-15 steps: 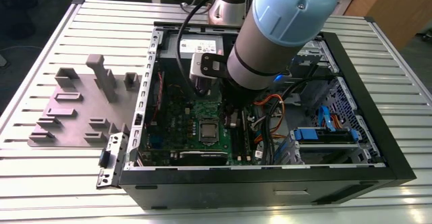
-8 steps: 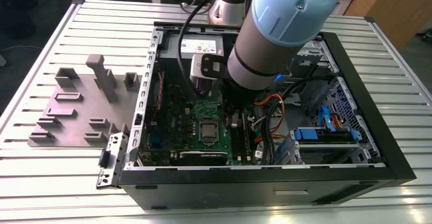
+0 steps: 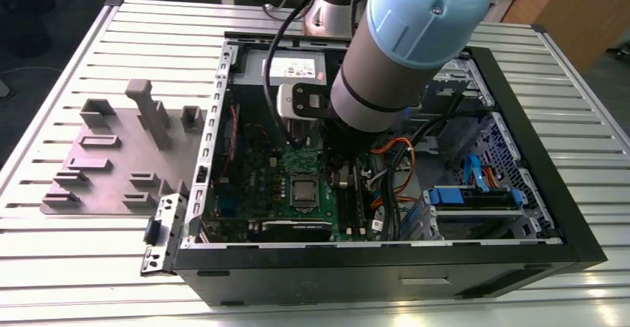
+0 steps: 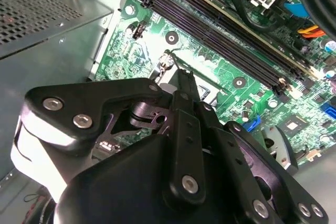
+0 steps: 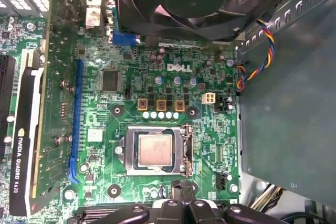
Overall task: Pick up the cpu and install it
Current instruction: 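Install the first cpu locking lever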
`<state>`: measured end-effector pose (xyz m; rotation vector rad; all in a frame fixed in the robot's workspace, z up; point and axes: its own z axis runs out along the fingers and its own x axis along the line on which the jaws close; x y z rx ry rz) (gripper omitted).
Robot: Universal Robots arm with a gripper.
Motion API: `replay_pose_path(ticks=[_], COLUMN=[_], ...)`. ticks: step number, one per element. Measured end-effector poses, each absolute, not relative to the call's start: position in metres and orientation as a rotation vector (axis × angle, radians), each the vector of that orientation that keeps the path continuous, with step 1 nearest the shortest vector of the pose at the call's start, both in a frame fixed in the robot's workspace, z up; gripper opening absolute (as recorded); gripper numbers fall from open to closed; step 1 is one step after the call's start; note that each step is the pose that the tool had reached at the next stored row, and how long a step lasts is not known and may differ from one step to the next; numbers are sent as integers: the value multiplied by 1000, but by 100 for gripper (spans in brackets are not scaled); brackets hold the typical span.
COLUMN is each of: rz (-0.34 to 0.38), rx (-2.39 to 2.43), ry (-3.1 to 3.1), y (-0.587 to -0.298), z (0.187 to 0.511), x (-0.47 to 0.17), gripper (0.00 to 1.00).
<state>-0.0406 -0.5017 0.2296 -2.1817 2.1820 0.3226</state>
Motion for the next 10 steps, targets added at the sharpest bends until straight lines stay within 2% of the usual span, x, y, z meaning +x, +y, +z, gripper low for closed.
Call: replay_pose_path(ticks=[10], rz=[320], rx=[-2183], ry=[2183], y=[-510], z=[228], x=[-41], gripper=[11])
